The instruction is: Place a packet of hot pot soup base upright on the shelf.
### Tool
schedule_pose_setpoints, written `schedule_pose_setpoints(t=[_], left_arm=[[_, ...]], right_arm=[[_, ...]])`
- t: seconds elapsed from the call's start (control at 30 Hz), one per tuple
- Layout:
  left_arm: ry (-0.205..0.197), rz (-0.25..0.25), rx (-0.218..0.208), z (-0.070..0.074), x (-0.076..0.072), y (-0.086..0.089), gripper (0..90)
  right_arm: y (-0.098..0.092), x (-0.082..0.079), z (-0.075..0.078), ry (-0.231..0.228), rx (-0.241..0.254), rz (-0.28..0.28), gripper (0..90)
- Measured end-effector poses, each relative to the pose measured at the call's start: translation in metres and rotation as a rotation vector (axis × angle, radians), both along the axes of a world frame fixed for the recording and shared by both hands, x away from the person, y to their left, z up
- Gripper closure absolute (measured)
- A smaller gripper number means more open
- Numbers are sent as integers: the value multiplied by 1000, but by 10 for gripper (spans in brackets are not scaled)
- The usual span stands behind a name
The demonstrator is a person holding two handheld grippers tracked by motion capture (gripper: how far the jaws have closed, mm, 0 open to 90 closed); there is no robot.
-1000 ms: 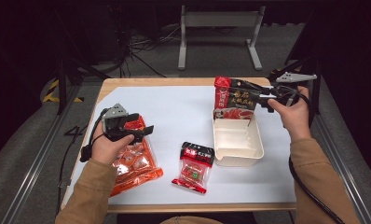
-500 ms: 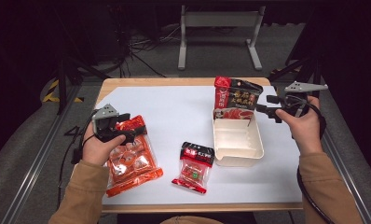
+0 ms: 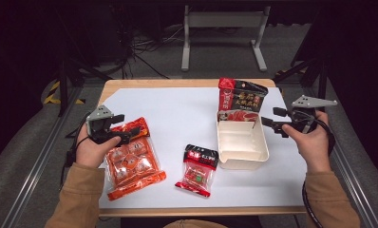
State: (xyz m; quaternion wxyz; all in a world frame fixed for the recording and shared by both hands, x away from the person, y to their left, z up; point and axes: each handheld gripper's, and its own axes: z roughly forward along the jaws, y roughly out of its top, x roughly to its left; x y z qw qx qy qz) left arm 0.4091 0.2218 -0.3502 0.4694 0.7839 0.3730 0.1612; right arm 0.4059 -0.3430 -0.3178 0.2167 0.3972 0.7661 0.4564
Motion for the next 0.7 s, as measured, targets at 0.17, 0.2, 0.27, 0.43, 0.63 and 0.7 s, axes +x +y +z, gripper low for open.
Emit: schedule_pose_setpoints(t=[0.17, 0.2, 0.27, 0.43, 0.63, 0.7], left_arm=[[-13, 18, 11, 4, 0, 9, 175], [-14, 24, 18, 5, 0, 12, 175], [-21, 36, 22, 5, 0, 17, 173], [-20, 63, 23, 4, 0, 25, 171], [-23, 94, 33, 1, 2, 33, 181], [-15, 106, 30, -3, 4, 37, 180]], right_arm=[[0, -4, -5, -1, 16, 3, 335], [-1, -5, -7, 0, 22, 1, 335], [-2, -5, -9, 8, 11, -1, 333], [-3, -5, -13, 12, -3, -11, 328], [1, -4, -17, 9, -13, 13, 313], [2, -4, -18, 3, -30, 19, 311]])
